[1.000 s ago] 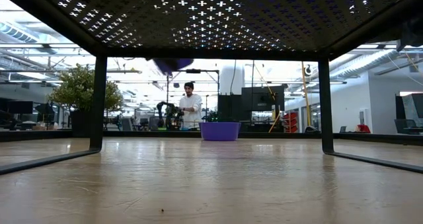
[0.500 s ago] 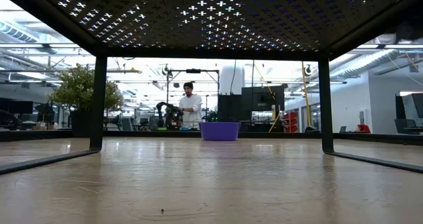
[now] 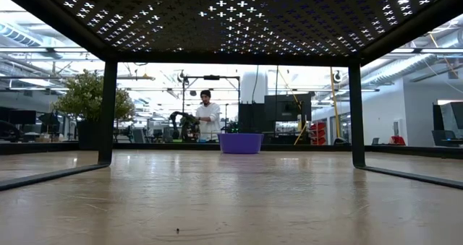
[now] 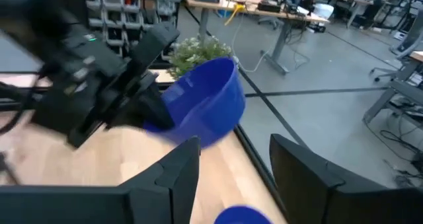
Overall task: Pick & Place Mini bowls
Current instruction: Stack the left blue bowl on the blue bowl on the shelf
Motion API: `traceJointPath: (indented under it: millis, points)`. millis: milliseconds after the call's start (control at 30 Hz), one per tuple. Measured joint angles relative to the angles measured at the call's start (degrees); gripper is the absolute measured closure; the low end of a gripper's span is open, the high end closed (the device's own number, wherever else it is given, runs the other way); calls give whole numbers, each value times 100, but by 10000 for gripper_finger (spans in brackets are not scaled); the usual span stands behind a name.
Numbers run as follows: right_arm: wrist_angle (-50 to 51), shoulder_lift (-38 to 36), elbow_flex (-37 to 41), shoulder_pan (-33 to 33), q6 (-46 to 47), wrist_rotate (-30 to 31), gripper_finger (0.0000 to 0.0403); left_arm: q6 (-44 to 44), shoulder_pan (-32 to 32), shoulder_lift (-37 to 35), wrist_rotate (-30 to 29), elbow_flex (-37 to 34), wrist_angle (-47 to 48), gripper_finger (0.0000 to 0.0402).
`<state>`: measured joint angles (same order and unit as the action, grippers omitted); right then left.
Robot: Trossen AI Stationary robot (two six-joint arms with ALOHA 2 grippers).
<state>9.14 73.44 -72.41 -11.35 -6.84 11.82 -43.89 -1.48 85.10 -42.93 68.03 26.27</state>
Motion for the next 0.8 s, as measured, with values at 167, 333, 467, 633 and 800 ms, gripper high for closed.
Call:
traceJointPath:
  millis: [167,333,467,633,800]
  points:
    - [67,1056,-946,-27,-131,31,207,-216,-48,0,-67,-1,1,389]
    - [-1,1668,-1396,-109,14,21,187,-386,-73,0,-69,0,1,394]
    - [-22,1961,-1446,-199,73,12,179,-444,-74,1,-65,-2,34,389]
    - [6,2052,-1452,-339,167,-26,188,-505,-80,11,-75,-2,36,393]
    - [-69,2054,-1452,-402,117,-18,241,-218,-55,11,-58,-2,-3,385]
